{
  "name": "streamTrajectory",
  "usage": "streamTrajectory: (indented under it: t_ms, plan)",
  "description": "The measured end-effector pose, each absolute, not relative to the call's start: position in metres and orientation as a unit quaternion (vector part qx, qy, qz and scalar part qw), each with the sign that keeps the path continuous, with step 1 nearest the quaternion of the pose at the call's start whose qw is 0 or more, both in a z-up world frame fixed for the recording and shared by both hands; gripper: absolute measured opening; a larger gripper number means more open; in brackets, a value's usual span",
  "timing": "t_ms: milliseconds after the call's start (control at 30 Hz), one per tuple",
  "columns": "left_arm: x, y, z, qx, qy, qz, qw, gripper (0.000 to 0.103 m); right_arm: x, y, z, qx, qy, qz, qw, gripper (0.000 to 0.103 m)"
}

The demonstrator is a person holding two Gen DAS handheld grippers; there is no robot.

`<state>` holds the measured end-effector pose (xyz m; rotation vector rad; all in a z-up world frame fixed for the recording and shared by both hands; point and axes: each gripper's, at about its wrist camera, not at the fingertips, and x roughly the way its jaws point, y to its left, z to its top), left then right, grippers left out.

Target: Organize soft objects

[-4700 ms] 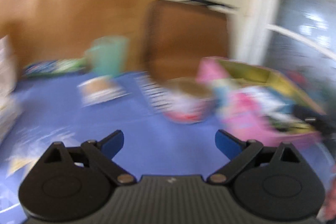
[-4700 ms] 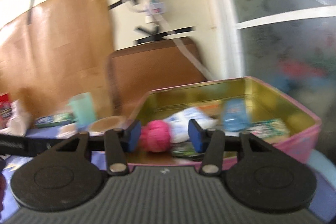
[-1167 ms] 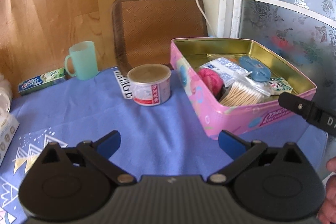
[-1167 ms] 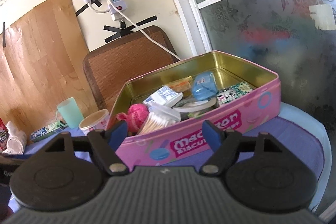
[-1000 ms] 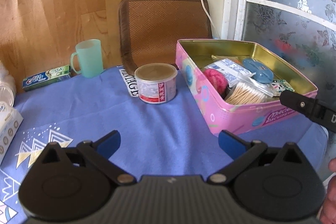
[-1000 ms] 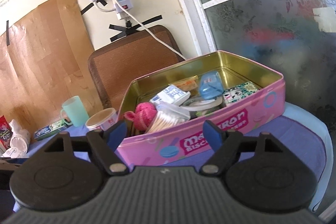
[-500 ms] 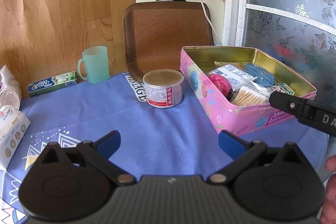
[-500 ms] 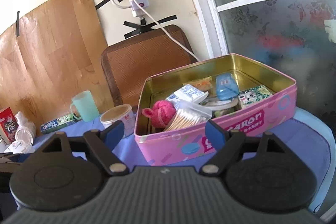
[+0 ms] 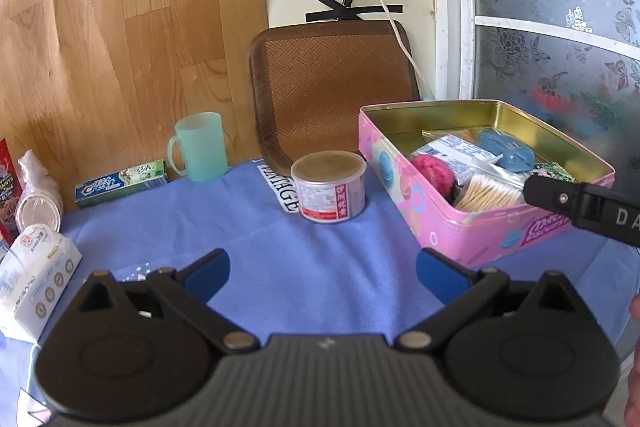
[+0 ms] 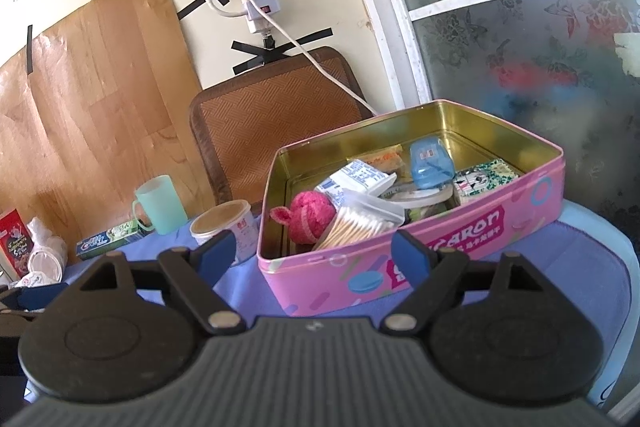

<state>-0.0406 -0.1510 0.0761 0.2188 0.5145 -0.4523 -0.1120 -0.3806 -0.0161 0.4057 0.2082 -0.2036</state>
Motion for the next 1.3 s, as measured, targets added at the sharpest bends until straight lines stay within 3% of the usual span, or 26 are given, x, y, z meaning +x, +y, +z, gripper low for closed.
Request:
streamTrajectory:
  t_ms: [1300]
  plan:
    - [-0.0410, -0.1540, 0.0716, 0.130, 0.270, -0.210, 0.931, 0.103, -0.1202, -0.3814, -0.0129, 0.217, 0.085, -0.117, 0.965, 0.087]
